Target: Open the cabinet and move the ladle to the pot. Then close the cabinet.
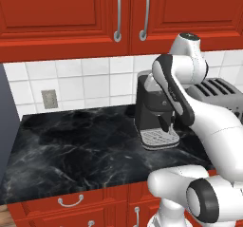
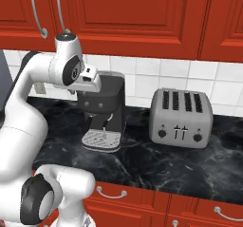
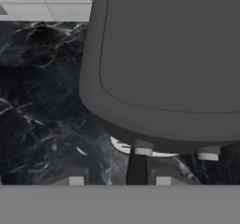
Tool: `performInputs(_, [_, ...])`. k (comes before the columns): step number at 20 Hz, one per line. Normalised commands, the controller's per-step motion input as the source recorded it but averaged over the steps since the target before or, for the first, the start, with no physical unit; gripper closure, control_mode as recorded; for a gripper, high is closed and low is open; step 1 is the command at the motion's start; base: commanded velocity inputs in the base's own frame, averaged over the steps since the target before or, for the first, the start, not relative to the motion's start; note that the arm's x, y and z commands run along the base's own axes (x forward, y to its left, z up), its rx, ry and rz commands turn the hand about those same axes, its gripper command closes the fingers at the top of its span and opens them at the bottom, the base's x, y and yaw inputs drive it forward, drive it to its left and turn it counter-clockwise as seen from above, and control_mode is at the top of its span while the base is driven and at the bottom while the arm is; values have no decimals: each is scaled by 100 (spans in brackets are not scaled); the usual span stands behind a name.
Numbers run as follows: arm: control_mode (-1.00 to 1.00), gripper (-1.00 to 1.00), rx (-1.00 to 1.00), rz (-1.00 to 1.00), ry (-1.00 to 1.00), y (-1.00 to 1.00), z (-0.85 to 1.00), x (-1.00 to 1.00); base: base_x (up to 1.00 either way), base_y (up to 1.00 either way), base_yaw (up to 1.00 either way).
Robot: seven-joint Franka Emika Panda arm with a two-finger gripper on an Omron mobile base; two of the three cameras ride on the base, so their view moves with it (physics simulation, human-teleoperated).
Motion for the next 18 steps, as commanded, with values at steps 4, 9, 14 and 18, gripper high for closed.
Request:
performInputs(4, [-100,-100,0,0,-6,0,0,-9,0,0,0])
performInputs(9, [-100,-100,-1,0,-16,7,6,-22,0,0,0])
performInputs(14, [-100,-100,-1,0,-32,10,42,-19,0,0,0])
performInputs(18, [-100,-100,0,0,-28,2,64,-9,0,0,0])
